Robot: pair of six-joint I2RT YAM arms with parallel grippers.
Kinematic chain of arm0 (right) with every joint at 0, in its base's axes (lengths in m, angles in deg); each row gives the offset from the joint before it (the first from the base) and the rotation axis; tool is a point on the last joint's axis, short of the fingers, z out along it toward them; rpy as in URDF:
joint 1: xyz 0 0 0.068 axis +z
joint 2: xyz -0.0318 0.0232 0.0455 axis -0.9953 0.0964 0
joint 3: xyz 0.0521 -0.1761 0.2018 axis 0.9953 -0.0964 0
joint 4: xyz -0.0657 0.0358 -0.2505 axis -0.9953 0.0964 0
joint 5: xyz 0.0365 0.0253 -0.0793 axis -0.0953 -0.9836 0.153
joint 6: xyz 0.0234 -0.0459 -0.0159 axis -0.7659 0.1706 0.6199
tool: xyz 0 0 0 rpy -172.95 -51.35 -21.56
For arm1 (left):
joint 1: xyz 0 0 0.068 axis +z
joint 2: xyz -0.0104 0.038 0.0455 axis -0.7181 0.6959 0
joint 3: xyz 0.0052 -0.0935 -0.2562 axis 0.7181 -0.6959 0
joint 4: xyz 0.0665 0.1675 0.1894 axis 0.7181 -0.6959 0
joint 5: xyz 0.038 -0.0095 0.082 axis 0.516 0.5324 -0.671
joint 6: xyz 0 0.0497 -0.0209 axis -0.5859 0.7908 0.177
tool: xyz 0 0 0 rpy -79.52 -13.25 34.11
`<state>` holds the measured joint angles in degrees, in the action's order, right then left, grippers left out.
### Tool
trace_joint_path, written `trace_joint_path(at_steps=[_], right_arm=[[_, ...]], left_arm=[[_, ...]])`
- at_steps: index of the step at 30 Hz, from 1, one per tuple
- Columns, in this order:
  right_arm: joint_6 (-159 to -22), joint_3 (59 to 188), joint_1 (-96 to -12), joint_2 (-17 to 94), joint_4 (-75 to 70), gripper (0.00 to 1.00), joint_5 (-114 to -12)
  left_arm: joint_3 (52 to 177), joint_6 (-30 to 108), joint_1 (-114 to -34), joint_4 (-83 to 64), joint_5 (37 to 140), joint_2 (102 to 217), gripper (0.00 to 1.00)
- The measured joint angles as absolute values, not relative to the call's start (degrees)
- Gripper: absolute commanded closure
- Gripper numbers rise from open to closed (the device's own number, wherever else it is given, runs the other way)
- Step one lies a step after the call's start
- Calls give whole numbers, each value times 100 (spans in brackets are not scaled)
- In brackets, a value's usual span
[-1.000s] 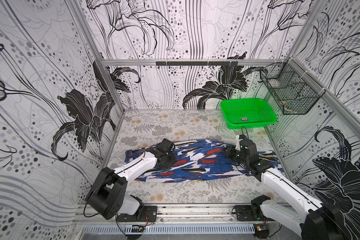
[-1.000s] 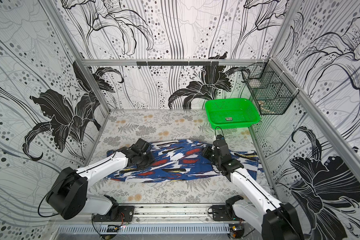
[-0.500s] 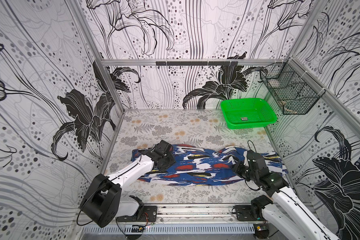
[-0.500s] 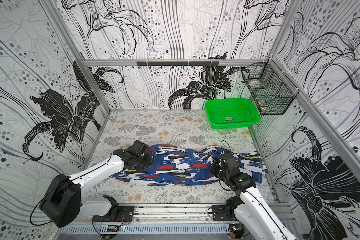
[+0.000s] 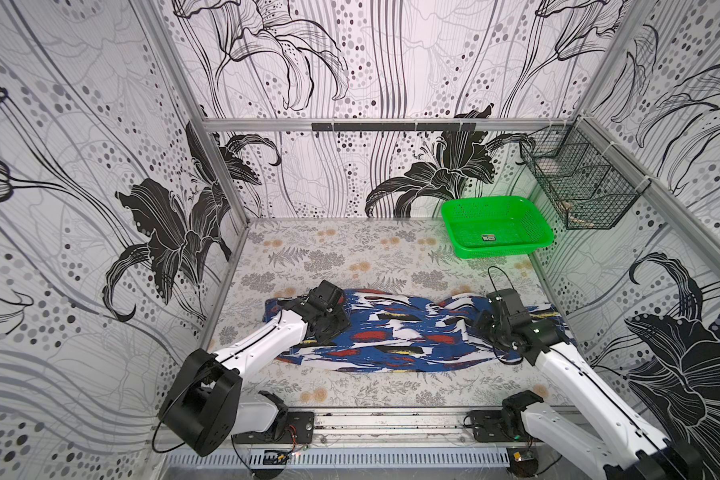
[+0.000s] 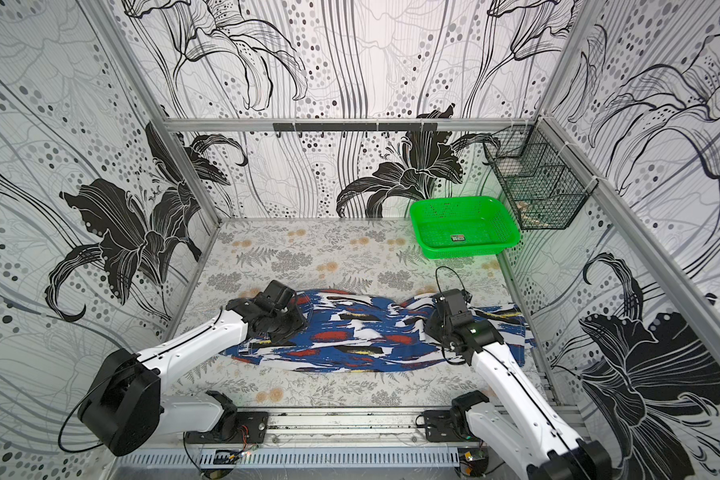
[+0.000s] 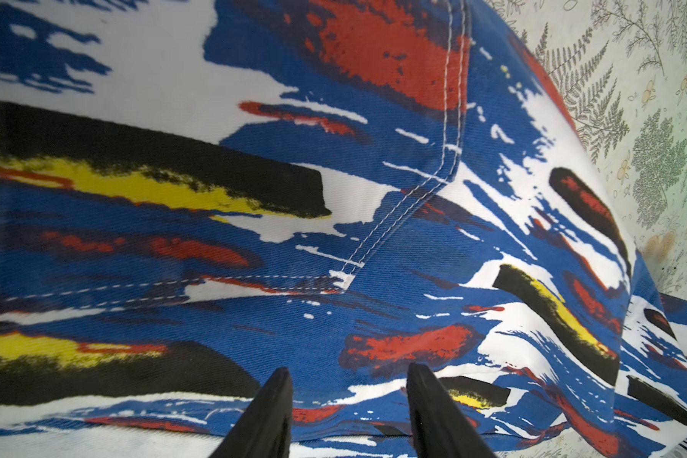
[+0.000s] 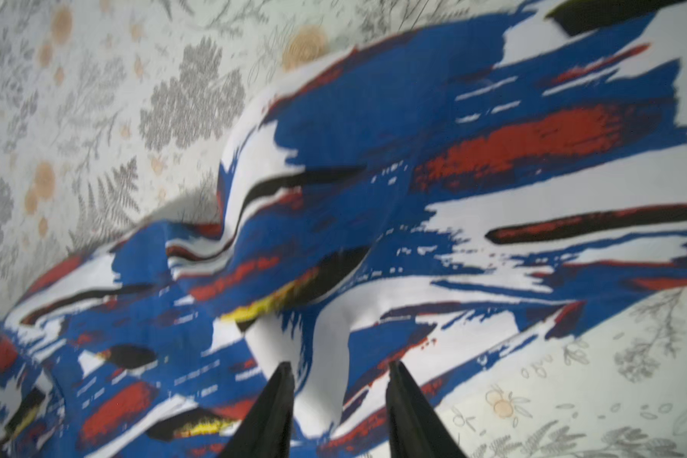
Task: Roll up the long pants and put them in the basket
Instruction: Fold the long pant at the center of the board.
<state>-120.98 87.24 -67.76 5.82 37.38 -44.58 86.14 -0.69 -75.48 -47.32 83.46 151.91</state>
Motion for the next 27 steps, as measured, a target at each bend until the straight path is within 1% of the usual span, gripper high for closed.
trace_joint_path(at_steps=[2, 4, 5, 9, 12, 17, 19, 20, 21, 22, 23, 27], right_arm=[[-12041, 8787, -7167, 1251, 3425, 71, -4493], [-12020, 8785, -7434, 1832, 3211, 86, -4555], [-12028, 8785, -7501, 2081, 3128, 90, -4570], [-12061, 8785, -7534, 2663, 2816, 95, -4646], [-12044, 8807, -7539, 3039, 2625, 95, -4751], [-12044, 8890, -7545, 3380, 2516, 94, -4885], [-12046, 8888, -7552, 3378, 2510, 93, -4904], [-12048, 8881, -7554, 3375, 2501, 93, -4907], [-12052, 8864, -7556, 3358, 2488, 92, -4920], [-12063, 8831, -7556, 3332, 2455, 92, -4924], [-12074, 8796, -7556, 3301, 2418, 91, -4924], [-12199, 8768, -7558, 3286, 2378, 88, -4946]], left_arm=[[8636, -67, -7548, -4749, 8348, 15187, 49], [8645, -67, -7551, -4788, 8348, 15178, 49], [8645, -67, -7548, -4830, 8348, 15161, 49], [8645, -47, -7551, -5079, 8280, 15025, 48], [8645, -32, -7551, -5243, 8232, 14951, 47], [8643, -25, -7551, -5711, 8239, 14949, 41], [8643, -36, -7551, -6034, 8199, 14931, 36], [8643, -41, -7551, -6233, 8138, 14905, 32], [8638, -52, -7548, -6412, 8081, 14872, 26], [8619, -80, -7548, -6581, 8031, 14813, 17], [8573, -119, -7548, -6729, 7978, 14728, 13], [8186, -299, -7356, -6961, 8121, 14389, 11]])
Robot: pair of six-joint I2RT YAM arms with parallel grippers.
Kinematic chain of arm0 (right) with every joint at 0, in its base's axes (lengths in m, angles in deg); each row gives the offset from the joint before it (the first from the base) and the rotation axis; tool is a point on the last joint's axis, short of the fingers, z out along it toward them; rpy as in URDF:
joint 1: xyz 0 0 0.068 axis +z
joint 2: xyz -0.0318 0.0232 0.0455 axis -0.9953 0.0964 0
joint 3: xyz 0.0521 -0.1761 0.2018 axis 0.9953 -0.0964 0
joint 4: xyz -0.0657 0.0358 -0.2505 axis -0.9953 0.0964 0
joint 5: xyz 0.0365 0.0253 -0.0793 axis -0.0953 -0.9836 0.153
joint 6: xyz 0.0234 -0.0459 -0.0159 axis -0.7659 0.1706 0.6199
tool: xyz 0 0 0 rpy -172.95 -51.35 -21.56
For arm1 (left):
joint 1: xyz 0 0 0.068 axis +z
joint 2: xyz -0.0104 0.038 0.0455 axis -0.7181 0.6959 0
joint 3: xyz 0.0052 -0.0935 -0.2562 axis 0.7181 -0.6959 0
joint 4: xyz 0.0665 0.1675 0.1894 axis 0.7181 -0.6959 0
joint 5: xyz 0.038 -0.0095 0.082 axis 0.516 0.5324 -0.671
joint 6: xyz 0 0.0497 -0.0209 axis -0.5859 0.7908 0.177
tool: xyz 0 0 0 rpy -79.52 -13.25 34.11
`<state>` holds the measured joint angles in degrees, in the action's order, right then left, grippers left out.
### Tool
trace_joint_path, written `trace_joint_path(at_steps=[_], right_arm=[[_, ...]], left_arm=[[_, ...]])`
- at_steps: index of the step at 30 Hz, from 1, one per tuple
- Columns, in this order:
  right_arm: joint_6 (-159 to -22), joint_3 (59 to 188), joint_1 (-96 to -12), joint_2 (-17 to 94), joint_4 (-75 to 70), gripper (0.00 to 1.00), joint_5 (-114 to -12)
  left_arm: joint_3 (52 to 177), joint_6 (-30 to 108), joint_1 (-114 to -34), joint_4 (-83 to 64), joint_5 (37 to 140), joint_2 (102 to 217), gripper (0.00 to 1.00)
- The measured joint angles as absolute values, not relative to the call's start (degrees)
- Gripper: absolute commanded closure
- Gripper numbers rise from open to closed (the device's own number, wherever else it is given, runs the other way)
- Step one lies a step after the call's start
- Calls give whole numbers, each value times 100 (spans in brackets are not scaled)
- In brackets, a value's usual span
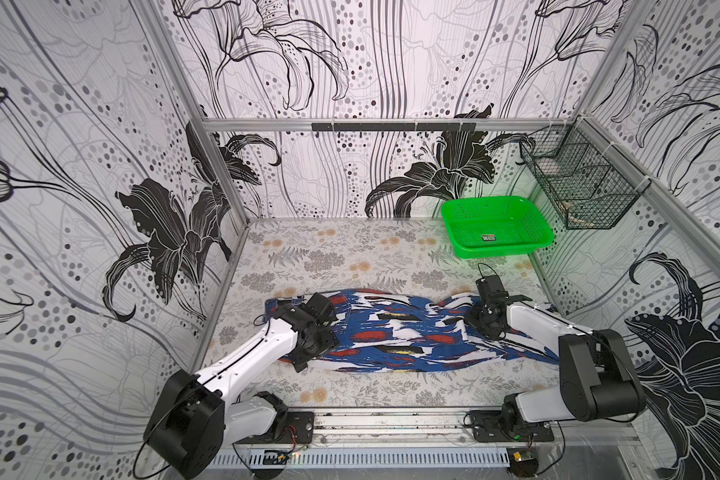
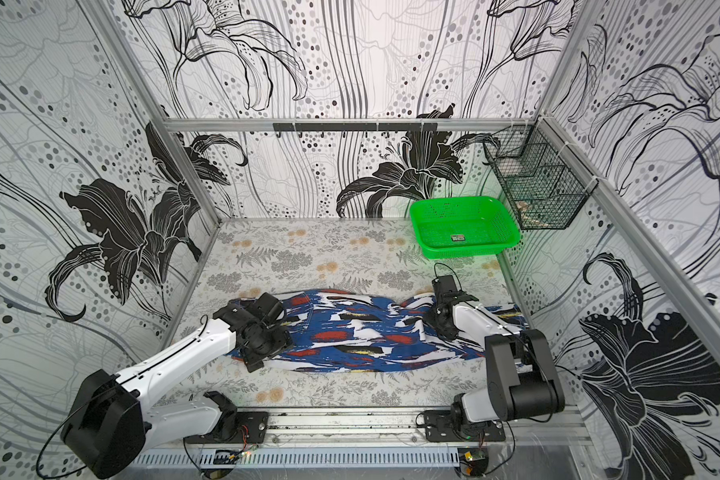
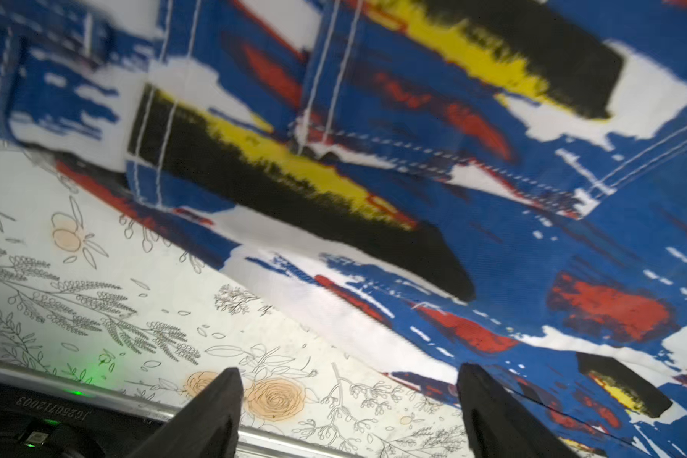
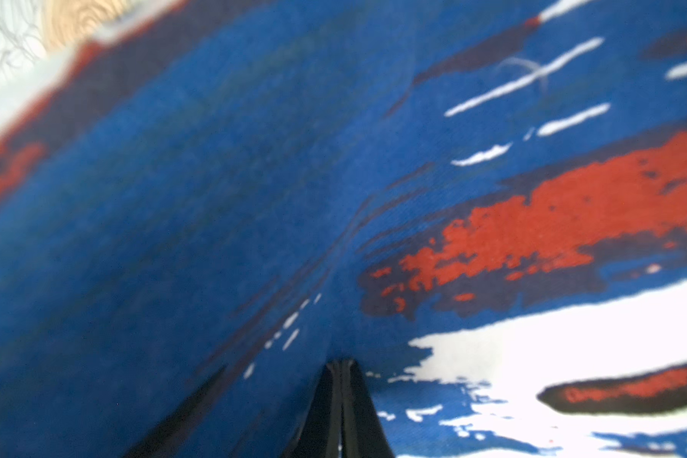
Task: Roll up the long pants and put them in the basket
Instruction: Fold the long pant at the center of the board.
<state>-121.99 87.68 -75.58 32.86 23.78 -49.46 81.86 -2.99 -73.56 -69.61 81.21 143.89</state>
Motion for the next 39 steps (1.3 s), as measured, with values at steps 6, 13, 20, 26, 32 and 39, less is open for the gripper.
trace_joint_path(at_steps=[6, 13, 20, 26, 32, 39], right_arm=[[-12301, 9487, -7672, 3915, 3122, 87, -5077], [-12188, 9808, -8078, 4213, 3524, 89, -5613], [-12168, 9694, -8249, 4134, 3406, 91, -5877], [-12144, 9690, -8264, 4134, 3404, 92, -5901], [-12103, 9690, -8286, 4134, 3406, 93, -5934], [-12103, 9690, -8286, 4134, 3406, 94, -5936]], left_arm=[[7690, -441, -6871, -7040, 8394, 14120, 12], [8433, -366, -6838, -7256, 8075, 14245, 11], [8621, -82, -6390, -7241, 7821, 14796, 17], [8621, -4, -6377, -7040, 7880, 15305, 21], [8621, -10, -6379, -6649, 7904, 15759, 26], [8621, -6, -6379, -6351, 7911, 16063, 59]])
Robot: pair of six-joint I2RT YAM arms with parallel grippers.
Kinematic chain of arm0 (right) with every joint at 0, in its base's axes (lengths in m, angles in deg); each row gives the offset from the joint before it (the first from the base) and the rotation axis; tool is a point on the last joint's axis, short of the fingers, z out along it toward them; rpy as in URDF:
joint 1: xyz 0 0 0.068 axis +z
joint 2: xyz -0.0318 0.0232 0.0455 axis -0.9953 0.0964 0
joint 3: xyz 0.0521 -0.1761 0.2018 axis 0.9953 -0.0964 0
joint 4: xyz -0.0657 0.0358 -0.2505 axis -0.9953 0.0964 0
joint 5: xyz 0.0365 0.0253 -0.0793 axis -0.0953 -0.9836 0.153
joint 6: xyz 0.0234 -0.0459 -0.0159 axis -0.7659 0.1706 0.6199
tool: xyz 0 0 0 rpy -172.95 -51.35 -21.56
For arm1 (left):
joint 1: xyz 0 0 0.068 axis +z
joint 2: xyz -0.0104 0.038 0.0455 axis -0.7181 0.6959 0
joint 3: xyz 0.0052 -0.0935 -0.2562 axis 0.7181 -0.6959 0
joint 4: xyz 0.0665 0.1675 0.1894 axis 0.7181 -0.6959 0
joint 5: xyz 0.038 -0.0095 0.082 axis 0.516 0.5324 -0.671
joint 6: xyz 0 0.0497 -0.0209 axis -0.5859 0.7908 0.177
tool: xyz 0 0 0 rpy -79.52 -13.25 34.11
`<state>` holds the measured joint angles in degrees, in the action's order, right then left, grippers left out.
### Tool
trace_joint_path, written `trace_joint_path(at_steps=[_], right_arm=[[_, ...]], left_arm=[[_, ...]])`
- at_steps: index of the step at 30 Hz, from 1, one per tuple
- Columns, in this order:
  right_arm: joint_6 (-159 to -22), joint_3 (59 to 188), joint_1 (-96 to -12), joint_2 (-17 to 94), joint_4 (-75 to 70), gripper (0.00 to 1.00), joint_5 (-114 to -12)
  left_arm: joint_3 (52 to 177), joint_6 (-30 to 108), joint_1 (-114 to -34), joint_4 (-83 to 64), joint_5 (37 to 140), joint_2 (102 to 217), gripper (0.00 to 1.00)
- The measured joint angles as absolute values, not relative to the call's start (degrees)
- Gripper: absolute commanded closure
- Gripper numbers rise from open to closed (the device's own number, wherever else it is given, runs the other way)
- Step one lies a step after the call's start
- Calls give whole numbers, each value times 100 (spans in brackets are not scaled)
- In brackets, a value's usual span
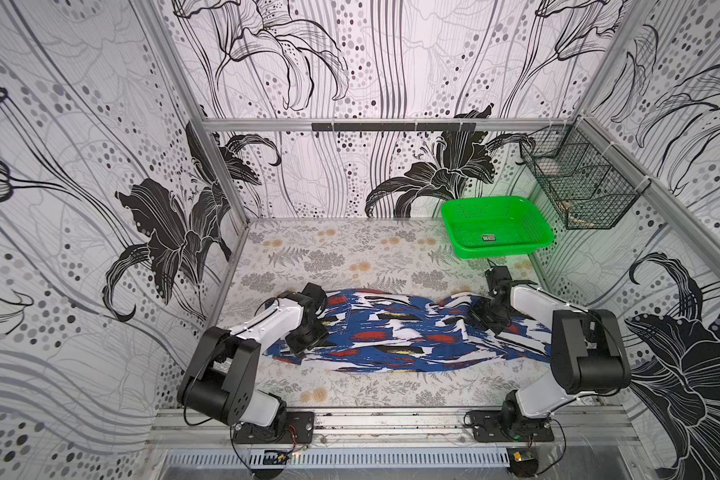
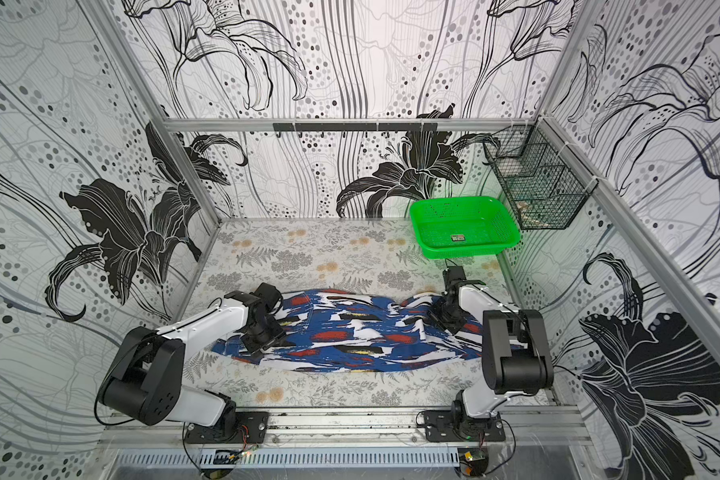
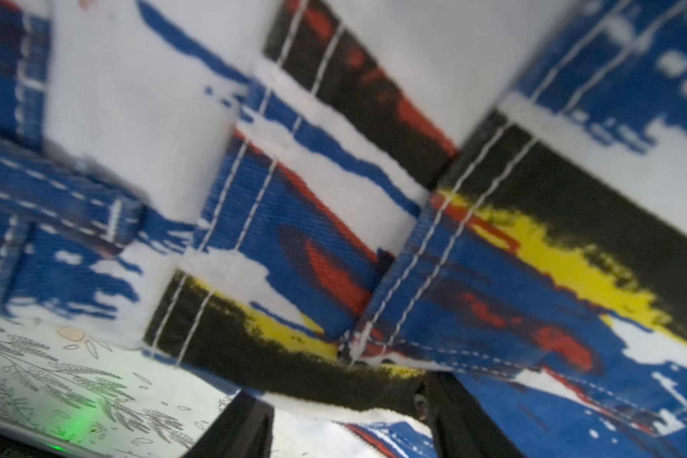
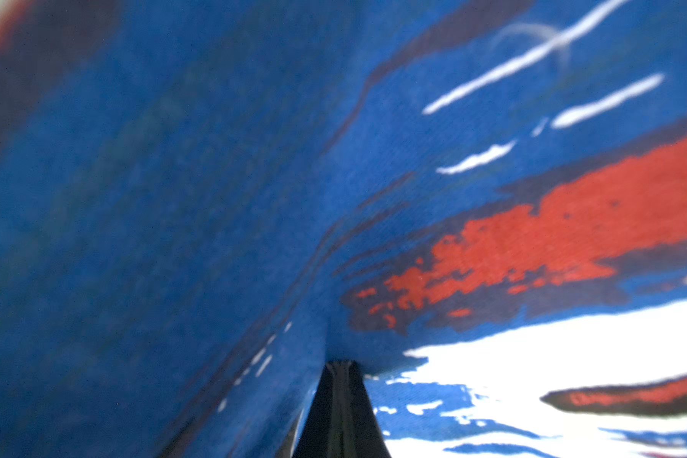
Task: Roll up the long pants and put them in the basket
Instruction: Fold the long pant at the center of the board.
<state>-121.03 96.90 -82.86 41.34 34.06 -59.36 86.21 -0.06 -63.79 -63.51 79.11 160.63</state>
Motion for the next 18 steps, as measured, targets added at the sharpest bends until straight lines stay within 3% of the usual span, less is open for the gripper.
trace_joint_path(at_steps=[2, 4, 11, 18], right_arm=[[-12103, 9690, -8286, 4134, 3406, 94, -5934], [-12103, 9690, -8286, 4134, 3406, 94, -5934], [-12103, 9690, -8286, 4134, 3406, 95, -5929], [-12103, 9690, -8286, 4134, 3406, 96, -5921]], left_arm=[[8619, -10, -6379, -6347, 7887, 16090, 74], [8617, -12, -6370, -6343, 7874, 16092, 99], [8649, -1, -6368, -6432, 7819, 15882, 100], [8925, 99, -6333, -7081, 7600, 14914, 100]])
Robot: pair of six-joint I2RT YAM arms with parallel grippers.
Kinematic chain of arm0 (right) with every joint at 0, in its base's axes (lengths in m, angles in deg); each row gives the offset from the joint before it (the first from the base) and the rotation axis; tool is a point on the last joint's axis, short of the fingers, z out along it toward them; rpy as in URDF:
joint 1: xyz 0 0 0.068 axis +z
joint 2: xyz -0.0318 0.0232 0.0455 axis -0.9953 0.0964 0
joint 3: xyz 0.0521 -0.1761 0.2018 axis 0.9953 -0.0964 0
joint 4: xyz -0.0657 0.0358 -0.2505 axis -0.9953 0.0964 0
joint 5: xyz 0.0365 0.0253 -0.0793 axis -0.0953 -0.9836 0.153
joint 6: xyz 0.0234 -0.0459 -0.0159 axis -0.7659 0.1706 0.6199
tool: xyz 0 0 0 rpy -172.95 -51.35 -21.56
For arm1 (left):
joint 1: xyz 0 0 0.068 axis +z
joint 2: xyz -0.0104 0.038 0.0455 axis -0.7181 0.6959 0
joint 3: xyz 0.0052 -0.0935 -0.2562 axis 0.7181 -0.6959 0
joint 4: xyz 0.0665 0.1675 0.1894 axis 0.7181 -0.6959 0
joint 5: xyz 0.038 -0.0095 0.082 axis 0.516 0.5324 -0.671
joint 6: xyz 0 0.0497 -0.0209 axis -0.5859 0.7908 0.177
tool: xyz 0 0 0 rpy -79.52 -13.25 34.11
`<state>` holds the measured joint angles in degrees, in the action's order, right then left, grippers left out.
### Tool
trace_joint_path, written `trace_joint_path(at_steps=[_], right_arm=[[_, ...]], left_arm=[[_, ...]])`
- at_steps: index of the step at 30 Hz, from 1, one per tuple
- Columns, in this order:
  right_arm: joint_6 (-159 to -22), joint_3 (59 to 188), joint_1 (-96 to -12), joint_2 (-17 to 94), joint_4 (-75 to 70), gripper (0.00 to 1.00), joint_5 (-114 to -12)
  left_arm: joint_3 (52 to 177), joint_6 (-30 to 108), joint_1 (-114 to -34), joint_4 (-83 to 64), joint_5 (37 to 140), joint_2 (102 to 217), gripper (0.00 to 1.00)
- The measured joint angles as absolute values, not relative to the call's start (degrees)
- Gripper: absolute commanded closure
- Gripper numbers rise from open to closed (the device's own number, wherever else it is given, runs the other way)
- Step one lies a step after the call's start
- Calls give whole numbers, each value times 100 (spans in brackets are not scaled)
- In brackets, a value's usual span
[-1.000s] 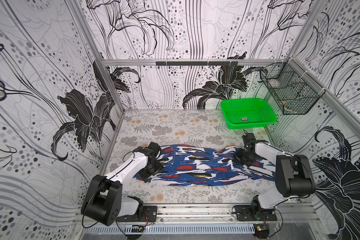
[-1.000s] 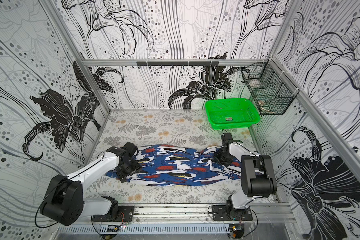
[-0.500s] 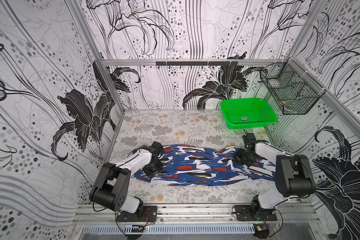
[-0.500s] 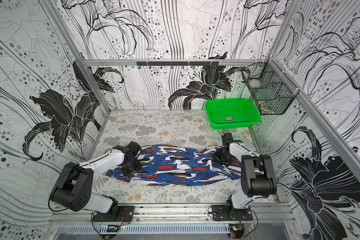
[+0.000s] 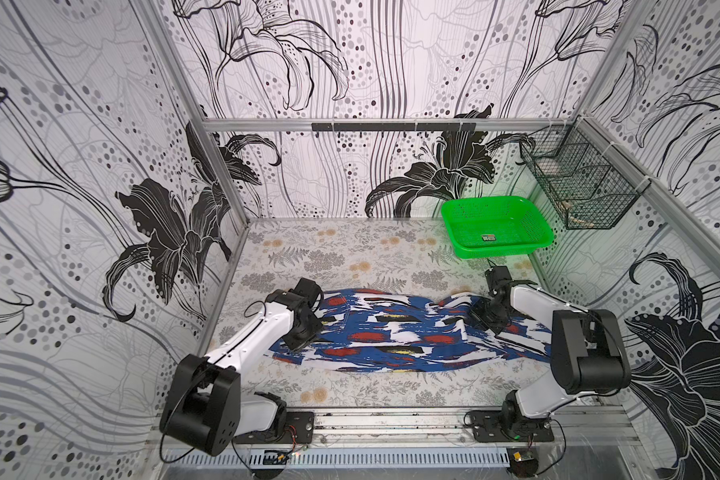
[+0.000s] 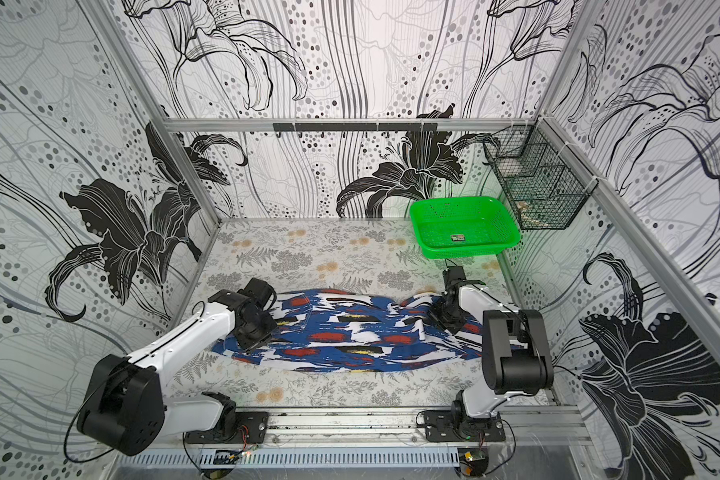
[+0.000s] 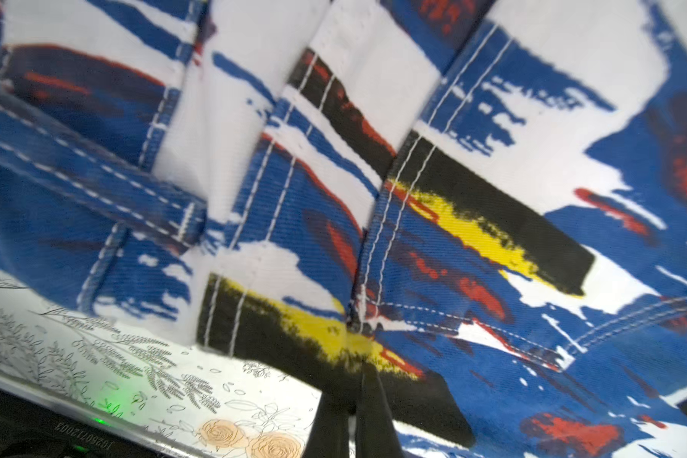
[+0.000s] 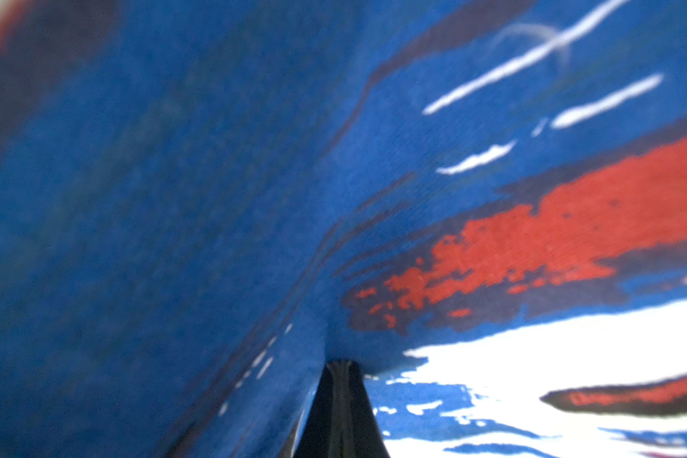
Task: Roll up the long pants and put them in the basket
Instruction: Fold the long pant at the center of the board.
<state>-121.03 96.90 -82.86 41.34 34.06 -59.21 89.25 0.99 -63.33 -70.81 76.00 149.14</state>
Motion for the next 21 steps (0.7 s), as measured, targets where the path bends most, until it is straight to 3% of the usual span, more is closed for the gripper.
trace_joint_path(at_steps=[10, 21], right_arm=[[-12103, 9690, -8286, 4134, 3408, 96, -5914], [-12105, 9690, -8286, 4132, 3412, 96, -5912]], left_arm=[[8936, 147, -6038, -7868, 7576, 14278, 100], [8877, 257, -4685, -8240, 8129, 13810, 100]])
